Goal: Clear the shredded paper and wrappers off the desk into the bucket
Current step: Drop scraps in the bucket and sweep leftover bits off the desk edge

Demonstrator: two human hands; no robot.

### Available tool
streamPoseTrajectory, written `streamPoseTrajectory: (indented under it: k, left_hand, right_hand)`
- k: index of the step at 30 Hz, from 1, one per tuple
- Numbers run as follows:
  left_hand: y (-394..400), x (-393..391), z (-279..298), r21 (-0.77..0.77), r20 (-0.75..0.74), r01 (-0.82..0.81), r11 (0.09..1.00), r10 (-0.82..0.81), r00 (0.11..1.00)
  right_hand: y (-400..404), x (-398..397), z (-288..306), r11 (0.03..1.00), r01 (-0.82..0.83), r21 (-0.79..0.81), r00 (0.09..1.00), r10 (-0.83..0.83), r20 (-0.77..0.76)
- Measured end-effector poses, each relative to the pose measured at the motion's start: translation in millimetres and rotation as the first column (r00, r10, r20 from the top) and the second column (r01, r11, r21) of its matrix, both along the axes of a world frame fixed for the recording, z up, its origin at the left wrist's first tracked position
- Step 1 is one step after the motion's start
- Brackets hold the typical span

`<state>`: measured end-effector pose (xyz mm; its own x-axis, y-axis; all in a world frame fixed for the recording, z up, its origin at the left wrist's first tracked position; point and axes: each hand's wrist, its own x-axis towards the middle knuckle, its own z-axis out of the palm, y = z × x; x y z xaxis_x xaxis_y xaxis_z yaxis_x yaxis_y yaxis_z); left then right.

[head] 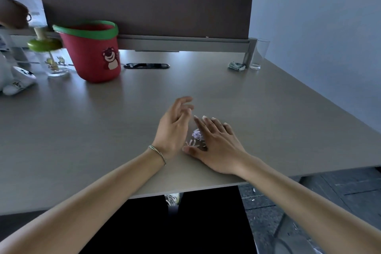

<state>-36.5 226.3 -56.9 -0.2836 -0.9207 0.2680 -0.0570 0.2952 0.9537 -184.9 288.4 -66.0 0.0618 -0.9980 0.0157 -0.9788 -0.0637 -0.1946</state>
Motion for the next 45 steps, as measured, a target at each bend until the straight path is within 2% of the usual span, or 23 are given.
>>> streamPoseTrajectory:
  k: [3,6,10,17,19,21,22,24,26,28,29,30,36,38,40,41,43,45]
  left_hand:
    - [-4,4,3,-0.050,-0.020,-0.078,0.996,0.077,0.997]
    - [-5,3,-2,-0.094,0.051,-0.100,0.990,0.105,0.993]
    - [-1,2,0,-0.163,0.135,-0.105,0.981,0.127,0.983]
    - [2,1,-2,-0.198,0.233,-0.120,0.973,0.165,0.958]
    - [2,1,-2,-0.246,0.321,-0.139,0.959,0.217,0.922]
    - [5,4,-1,-0.303,0.451,-0.120,0.945,0.253,0.856]
    - [6,5,0,-0.312,0.543,-0.090,0.946,0.255,0.800]
    - [12,7,-3,-0.313,0.745,0.004,0.950,0.243,0.621]
    - [21,10,-12,-0.285,0.874,0.099,0.953,0.216,0.435]
    - [26,9,-16,-0.225,0.924,0.149,0.963,0.162,0.347]
    - [26,8,-16,-0.195,0.935,0.166,0.967,0.132,0.329]
    - [26,5,-16,-0.178,0.942,0.192,0.965,0.111,0.316]
    - [37,-23,-12,-0.154,0.951,0.381,0.912,0.032,0.309]
    - [37,-22,-13,-0.245,0.910,0.370,0.896,0.081,0.407]
    - [32,-18,-10,-0.442,0.801,0.260,0.858,0.248,0.544]
    - [29,-18,-7,-0.532,0.750,0.214,0.819,0.339,0.568]
    - [21,-20,1,-0.589,0.743,0.240,0.772,0.400,0.537]
    - [16,-27,6,-0.543,0.809,0.353,0.762,0.363,0.462]
  right_hand:
    - [-18,-7,6,0.982,-0.072,-0.176,0.994,0.055,-0.097]
    - [-39,-27,11,0.938,-0.222,-0.265,0.972,0.193,-0.134]
    - [-47,-37,9,0.894,-0.323,-0.312,0.946,0.301,-0.117]
    - [-43,-31,6,0.864,-0.361,-0.352,0.931,0.311,-0.193]
    - [-49,-28,6,0.882,-0.322,-0.344,0.947,0.303,-0.108]
    - [-59,-30,8,0.917,-0.227,-0.329,0.944,0.290,0.158]
    - [-66,-35,10,0.937,-0.155,-0.315,0.912,0.257,0.318]
    - [-79,-48,13,0.959,0.020,-0.282,0.797,0.155,0.584]
    - [-87,-60,13,0.966,0.197,-0.170,0.584,0.024,0.812]
    - [-91,-70,12,0.956,0.290,-0.044,0.341,-0.060,0.938]
    - [-92,-73,12,0.953,0.303,-0.014,0.267,-0.070,0.961]
    - [-92,-74,12,0.953,0.303,-0.005,0.236,-0.070,0.969]
    - [-95,-75,8,0.959,0.281,-0.033,0.208,-0.027,0.978]
    - [-95,-74,8,0.959,0.282,-0.029,0.200,-0.029,0.979]
    - [-93,-74,9,0.958,0.286,-0.021,0.212,-0.042,0.976]
    - [-93,-74,10,0.957,0.288,-0.013,0.221,-0.053,0.974]
    - [-92,-74,11,0.957,0.291,-0.005,0.225,-0.064,0.972]
    - [-92,-74,12,0.956,0.293,-0.005,0.221,-0.063,0.973]
